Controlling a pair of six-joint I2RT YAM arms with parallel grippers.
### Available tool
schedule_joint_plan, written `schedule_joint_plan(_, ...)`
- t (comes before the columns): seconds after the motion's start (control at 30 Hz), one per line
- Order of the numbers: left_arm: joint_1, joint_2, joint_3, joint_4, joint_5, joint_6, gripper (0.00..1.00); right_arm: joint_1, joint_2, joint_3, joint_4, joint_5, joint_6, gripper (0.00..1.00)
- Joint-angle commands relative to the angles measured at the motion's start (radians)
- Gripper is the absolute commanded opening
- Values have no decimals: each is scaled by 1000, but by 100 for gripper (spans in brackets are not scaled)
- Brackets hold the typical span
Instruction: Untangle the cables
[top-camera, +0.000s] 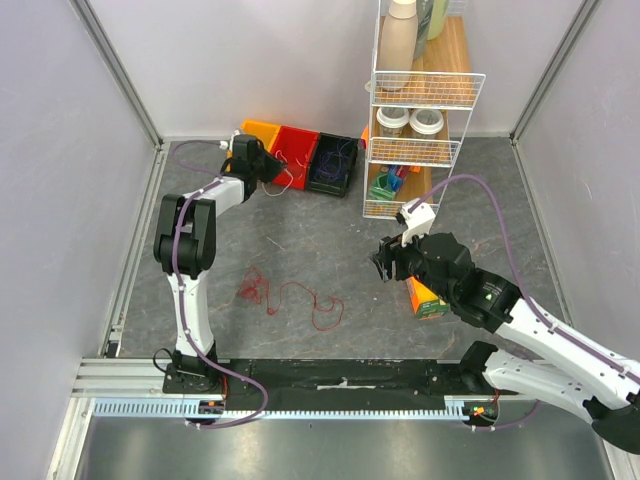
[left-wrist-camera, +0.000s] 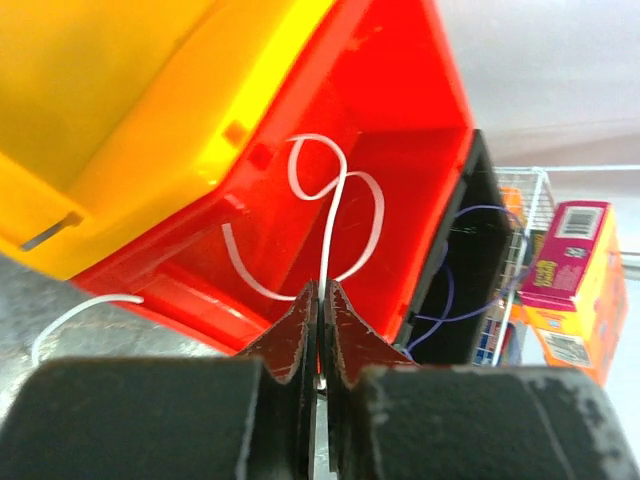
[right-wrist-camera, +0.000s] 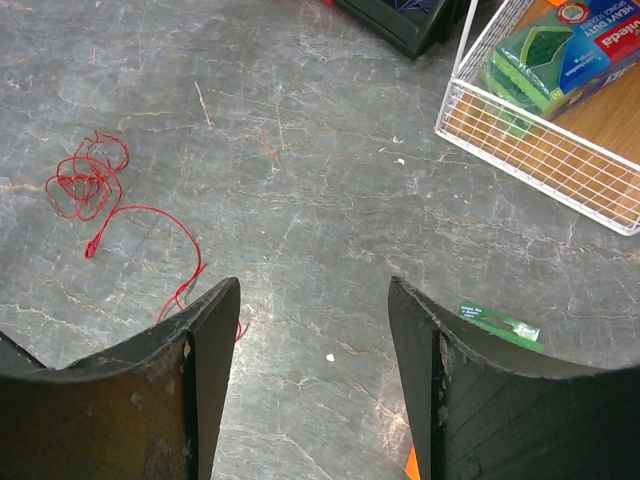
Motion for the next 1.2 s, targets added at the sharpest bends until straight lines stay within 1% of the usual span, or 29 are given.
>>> schedule_joint_plan(0.0, 1, -3, 35, 182, 68, 7, 6, 2, 15, -9, 45, 4, -12, 68)
schedule_joint_plan(0.1, 3, 18, 65, 251, 109, 8, 6, 2, 27, -11, 53, 2, -12, 68)
schedule_joint_plan(0.17, 9, 55, 125, 277, 175, 8, 7, 2, 30, -11, 53, 0, -15, 68)
schedule_joint_plan(0.3, 16, 139, 242, 271, 232, -28, 7, 2, 30, -11, 53, 8, -17, 68)
schedule_joint_plan(0.43, 23, 191, 342, 220, 224, 14, 7, 2, 39, -6, 51, 11, -18, 68)
schedule_joint_plan(0.53, 30, 220, 371, 203, 250, 8, 7, 2, 52, -3, 57, 11, -23, 69)
schedule_joint_plan(0.6, 32, 224, 359, 191, 260, 8, 7, 2, 62, 0, 57, 11, -24, 68)
schedule_joint_plan(0.67, 32, 214, 336, 161, 260, 24, 10, 3, 73, 8, 62, 0, -23, 68)
schedule_joint_plan(0.7, 32, 207, 330, 142, 263, 36, 17, 3, 75, 8, 65, -6, -18, 68)
schedule_joint_plan(0.73, 32, 204, 331, 110, 264, 51, 28, 2, 78, 8, 63, -9, -17, 68)
schedule_joint_plan(0.77, 30, 195, 331, 84, 270, 76, 36, 2, 79, 8, 63, -13, -12, 68)
schedule_joint_plan(0.8, 30, 176, 328, 56, 275, 99, 46, 2, 81, 9, 60, -16, -11, 68)
schedule_joint_plan(0.83, 32, 152, 319, 20, 264, 129, 51, 2, 84, 12, 51, -18, -3, 68)
schedule_joint_plan(0.87, 32, 117, 288, -2, 250, 164, 54, 3, 86, 14, 43, -21, 3, 68)
schedule_joint_plan(0.97, 32, -60, 167, -50, 208, 226, 61, 2, 104, 22, 23, -39, 18, 69)
schedule_joint_plan(1.03, 30, -181, 48, -80, 157, 240, 71, 2, 154, 37, -3, -53, 25, 69)
schedule_joint_plan(1.07, 30, -238, 3, -105, 139, 242, 77, 3, 174, 34, -1, -62, 29, 69)
schedule_joint_plan(1.13, 32, -324, -52, -218, 105, 258, 83, 3, 210, 17, 19, -90, 41, 69)
schedule_joint_plan(1.17, 32, -368, -87, -287, 91, 268, 83, 3, 231, 11, 32, -110, 48, 69)
